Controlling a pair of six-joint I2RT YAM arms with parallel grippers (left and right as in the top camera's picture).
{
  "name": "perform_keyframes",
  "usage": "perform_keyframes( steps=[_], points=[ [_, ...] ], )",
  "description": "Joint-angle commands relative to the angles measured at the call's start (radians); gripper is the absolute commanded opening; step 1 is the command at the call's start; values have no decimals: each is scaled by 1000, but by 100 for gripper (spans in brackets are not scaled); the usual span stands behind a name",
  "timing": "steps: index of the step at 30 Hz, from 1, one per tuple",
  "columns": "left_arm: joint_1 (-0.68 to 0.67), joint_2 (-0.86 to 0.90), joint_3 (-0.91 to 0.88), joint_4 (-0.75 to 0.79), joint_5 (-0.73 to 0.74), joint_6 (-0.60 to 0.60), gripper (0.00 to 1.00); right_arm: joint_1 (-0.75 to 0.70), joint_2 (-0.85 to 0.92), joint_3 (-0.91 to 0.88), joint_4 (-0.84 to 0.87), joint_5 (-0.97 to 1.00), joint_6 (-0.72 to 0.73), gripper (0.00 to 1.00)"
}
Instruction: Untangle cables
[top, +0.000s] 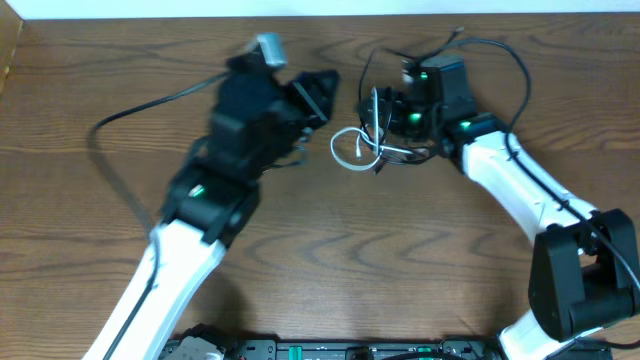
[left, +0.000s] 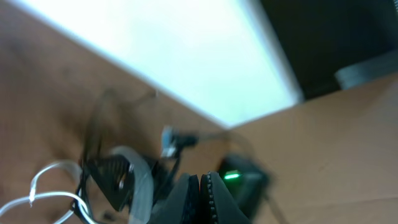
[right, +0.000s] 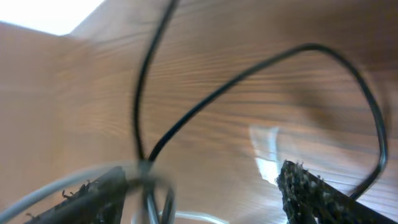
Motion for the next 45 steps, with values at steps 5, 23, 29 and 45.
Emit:
perform_keyframes(
  steps=[5,23,29,45],
  points=[
    [98,-65,34,-45,-45,40,8,-97,9,-6,-124,69,-190,75],
    [103,116,34,-292,61,275,11,-80,8,-5,-290,64,-325,54],
    [63,235,34,-293,127,358,25,-87,8,-4,-361,66,-367,56],
    [-3,515,34,-172,594,713,53,-93,8,-4,-381,70,-399,61]
  ],
)
